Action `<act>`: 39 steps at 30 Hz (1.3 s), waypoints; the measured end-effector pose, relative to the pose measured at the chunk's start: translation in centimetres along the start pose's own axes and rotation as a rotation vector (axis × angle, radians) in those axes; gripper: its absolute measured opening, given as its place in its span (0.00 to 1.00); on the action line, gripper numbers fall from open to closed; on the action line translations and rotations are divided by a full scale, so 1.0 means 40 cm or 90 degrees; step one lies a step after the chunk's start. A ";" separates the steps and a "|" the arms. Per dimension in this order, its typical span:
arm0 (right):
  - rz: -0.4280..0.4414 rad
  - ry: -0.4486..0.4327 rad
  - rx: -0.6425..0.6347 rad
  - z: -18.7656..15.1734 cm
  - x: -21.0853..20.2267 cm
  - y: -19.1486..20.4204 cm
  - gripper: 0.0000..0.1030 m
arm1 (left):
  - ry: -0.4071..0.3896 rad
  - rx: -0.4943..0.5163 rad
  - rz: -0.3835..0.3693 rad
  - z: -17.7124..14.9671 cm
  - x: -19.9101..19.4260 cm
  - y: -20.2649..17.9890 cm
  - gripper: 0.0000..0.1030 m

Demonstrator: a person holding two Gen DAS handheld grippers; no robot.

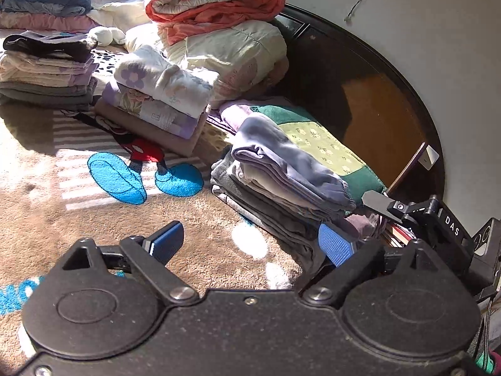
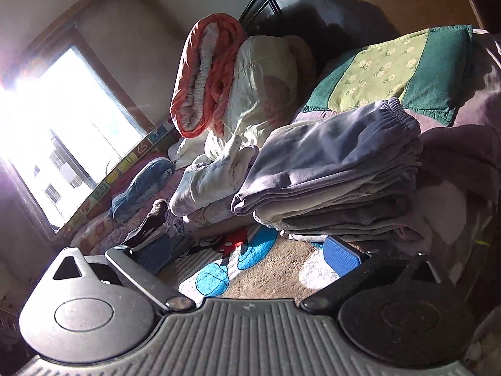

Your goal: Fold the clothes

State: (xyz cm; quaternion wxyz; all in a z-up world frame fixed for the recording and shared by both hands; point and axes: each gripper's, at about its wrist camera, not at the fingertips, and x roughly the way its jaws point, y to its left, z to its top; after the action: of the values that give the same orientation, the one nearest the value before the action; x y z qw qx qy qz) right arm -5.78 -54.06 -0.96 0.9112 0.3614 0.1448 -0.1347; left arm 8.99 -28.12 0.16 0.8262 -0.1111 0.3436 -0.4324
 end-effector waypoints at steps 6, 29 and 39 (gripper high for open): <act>-0.086 0.022 -0.081 0.003 -0.097 0.074 1.00 | -0.014 0.083 0.015 -0.039 -0.067 -0.102 1.00; -0.234 0.024 -0.211 -0.016 -0.243 0.165 1.00 | -0.072 0.215 0.174 -0.072 -0.186 -0.270 1.00; -0.262 0.013 -0.222 -0.020 -0.258 0.158 1.00 | -0.078 0.201 0.156 -0.062 -0.175 -0.296 1.00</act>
State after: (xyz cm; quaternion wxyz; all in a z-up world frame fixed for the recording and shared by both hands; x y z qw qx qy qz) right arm -13.21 -47.62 6.15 0.9116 0.1630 0.2458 -0.2863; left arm -2.93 -29.44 7.32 0.8992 0.0366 0.2314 -0.3695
